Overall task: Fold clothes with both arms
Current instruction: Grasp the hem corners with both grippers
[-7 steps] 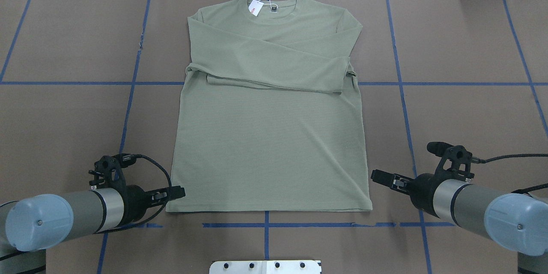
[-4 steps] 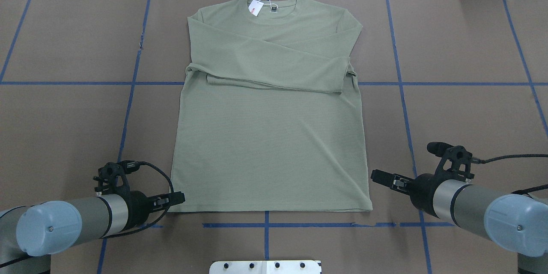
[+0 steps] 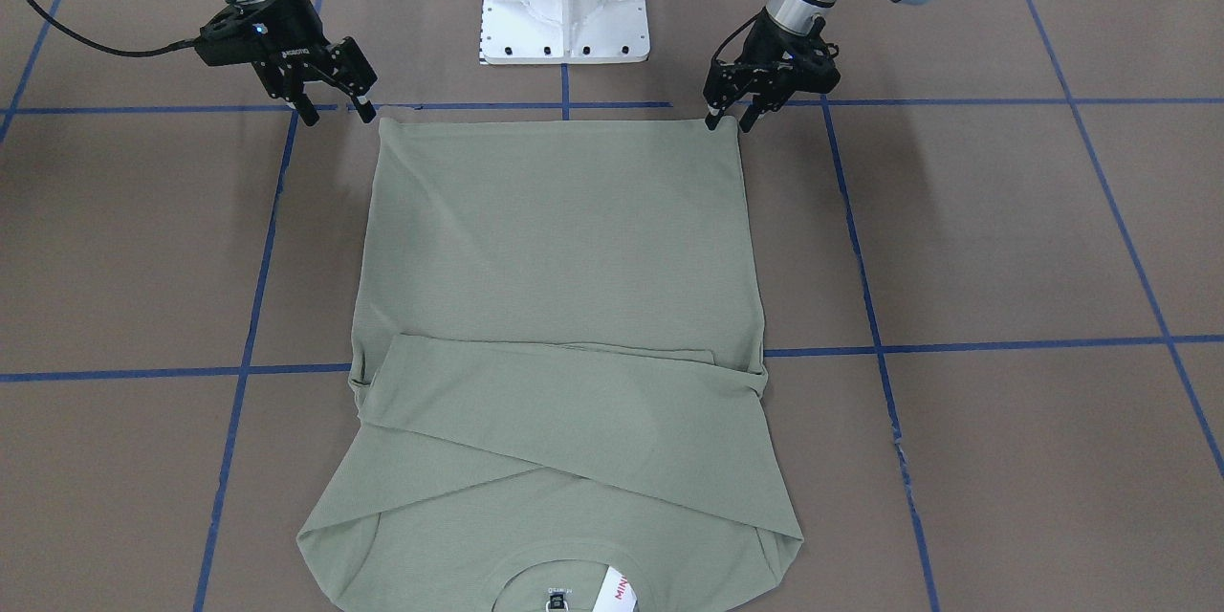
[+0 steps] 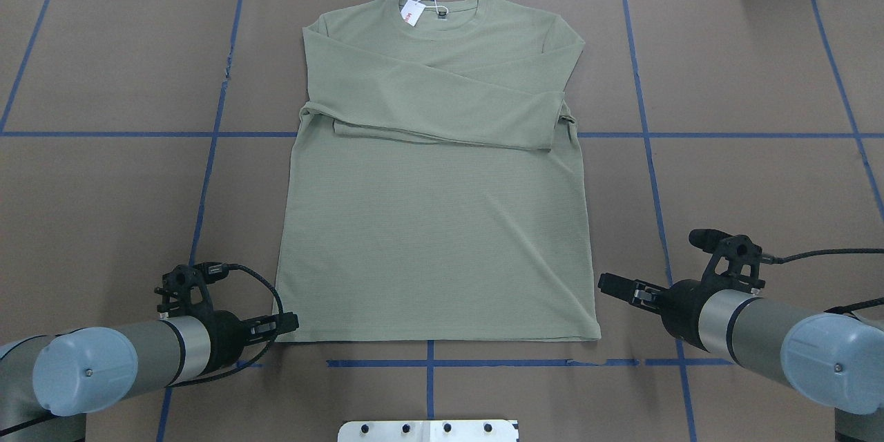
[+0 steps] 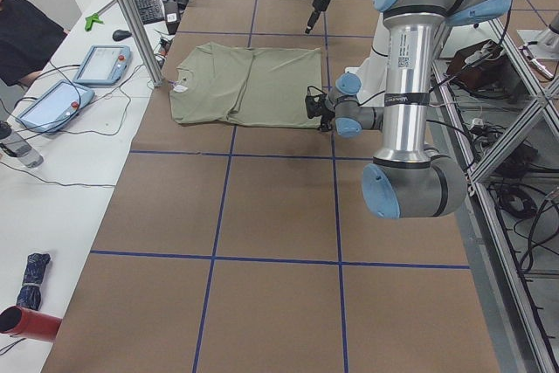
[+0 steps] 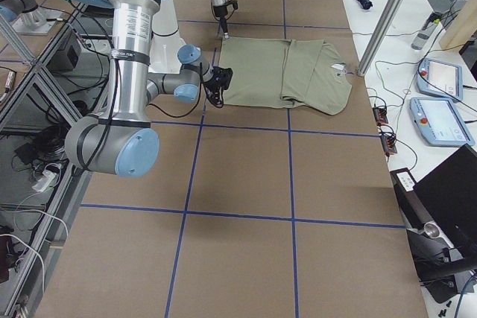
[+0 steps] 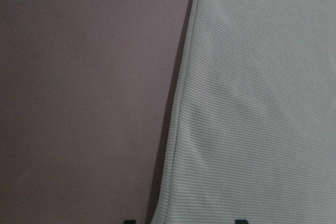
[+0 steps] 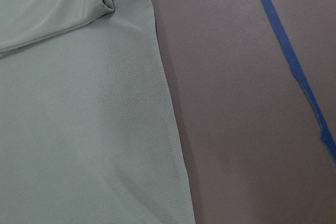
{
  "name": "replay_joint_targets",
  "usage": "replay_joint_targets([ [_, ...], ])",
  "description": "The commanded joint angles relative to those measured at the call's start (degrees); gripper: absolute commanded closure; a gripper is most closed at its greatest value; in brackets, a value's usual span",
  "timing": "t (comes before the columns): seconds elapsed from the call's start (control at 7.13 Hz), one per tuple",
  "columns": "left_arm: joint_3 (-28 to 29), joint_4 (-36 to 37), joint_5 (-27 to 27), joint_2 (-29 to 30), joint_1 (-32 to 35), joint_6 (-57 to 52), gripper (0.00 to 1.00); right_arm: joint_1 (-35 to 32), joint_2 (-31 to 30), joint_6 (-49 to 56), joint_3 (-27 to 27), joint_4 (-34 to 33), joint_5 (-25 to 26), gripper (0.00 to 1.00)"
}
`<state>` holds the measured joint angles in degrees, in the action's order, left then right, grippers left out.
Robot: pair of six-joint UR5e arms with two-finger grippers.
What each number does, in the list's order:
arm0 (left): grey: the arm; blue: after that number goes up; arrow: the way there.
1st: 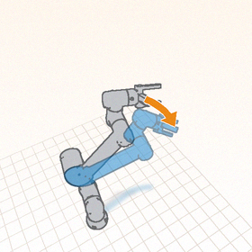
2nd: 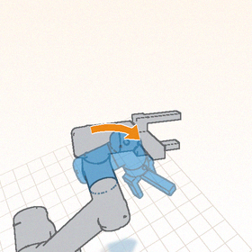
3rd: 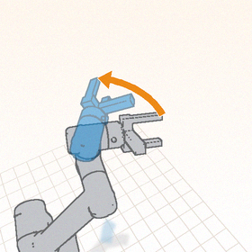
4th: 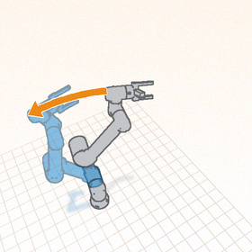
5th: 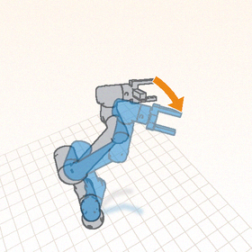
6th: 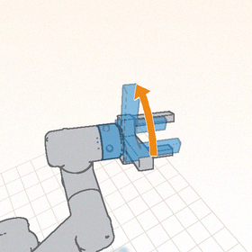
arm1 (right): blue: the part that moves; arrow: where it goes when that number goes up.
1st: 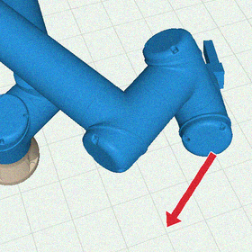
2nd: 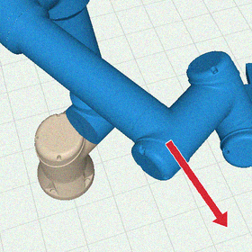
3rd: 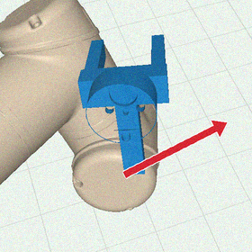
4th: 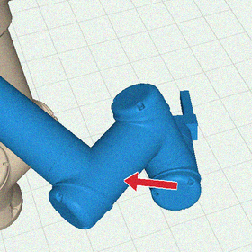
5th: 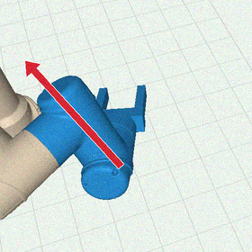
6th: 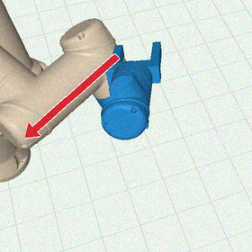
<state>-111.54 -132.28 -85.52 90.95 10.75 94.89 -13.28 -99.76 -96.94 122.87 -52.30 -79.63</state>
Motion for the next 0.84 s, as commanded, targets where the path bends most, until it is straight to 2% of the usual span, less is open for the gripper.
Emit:
replay_joint_targets([
  [0.0,0.01,0.00,0.09,0.01,-0.90,0.03,0.63,0.10,0.00,0.00,0.00,0.00,0.00,0.03],
  [0.28,0.01,0.00,0.09,0.10,-1.43,0.03,0.63,0.10,0.00,0.00,-0.09,0.00,0.00,0.03],
  [0.42,0.09,0.00,0.09,0.10,-1.43,0.03,0.74,0.10,0.00,0.00,-0.09,0.00,0.00,0.03],
  [0.56,0.09,0.00,0.09,0.10,-1.43,0.03,0.96,0.19,0.09,0.00,-0.18,-0.09,-0.09,0.05],
  [0.7,-0.08,0.00,0.18,0.01,-1.35,0.03,1.00,0.27,0.44,-0.78,-0.18,-0.17,-0.26,0.17],
])
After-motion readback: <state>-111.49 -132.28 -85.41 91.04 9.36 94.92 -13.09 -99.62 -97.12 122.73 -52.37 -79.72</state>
